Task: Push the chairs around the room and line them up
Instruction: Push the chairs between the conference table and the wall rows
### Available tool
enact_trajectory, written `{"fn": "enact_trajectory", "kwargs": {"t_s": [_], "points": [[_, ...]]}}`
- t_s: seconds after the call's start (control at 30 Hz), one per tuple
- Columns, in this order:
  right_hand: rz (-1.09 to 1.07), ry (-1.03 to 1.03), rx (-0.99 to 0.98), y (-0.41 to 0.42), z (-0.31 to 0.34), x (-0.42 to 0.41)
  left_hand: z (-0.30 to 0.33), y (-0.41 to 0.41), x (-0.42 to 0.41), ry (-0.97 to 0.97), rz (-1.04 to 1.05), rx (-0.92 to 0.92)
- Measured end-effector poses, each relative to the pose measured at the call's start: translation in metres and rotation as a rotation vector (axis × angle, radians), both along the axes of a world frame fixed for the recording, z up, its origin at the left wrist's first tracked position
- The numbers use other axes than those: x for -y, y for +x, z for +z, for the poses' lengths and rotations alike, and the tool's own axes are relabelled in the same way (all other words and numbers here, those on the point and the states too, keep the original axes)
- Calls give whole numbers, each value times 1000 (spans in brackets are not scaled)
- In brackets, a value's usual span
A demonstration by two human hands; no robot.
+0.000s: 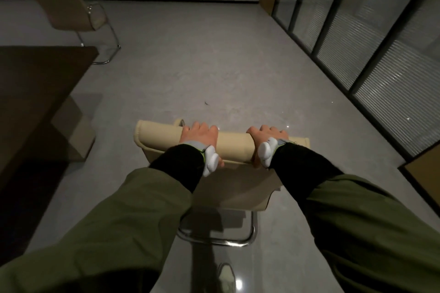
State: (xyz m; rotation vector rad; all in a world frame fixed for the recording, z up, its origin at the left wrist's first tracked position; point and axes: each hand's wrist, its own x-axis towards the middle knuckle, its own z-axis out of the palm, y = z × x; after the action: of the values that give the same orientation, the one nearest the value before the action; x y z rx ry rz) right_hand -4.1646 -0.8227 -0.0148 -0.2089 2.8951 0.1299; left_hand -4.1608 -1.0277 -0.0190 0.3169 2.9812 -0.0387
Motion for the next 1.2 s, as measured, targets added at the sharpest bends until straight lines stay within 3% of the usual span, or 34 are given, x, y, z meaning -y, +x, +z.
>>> {"fn": "enact_trajectory", "kwargs": {"t_s": [0.43,0.7,1.2], "points": [[198,-24,110,13,13,10,2,45,3,-30,234,37],[345,-107,27,19,7,-6,-1,58,-10,-82,346,2],[588,-98,59,43,14,-26,-4,127,-43,-69,573,-7]]}}
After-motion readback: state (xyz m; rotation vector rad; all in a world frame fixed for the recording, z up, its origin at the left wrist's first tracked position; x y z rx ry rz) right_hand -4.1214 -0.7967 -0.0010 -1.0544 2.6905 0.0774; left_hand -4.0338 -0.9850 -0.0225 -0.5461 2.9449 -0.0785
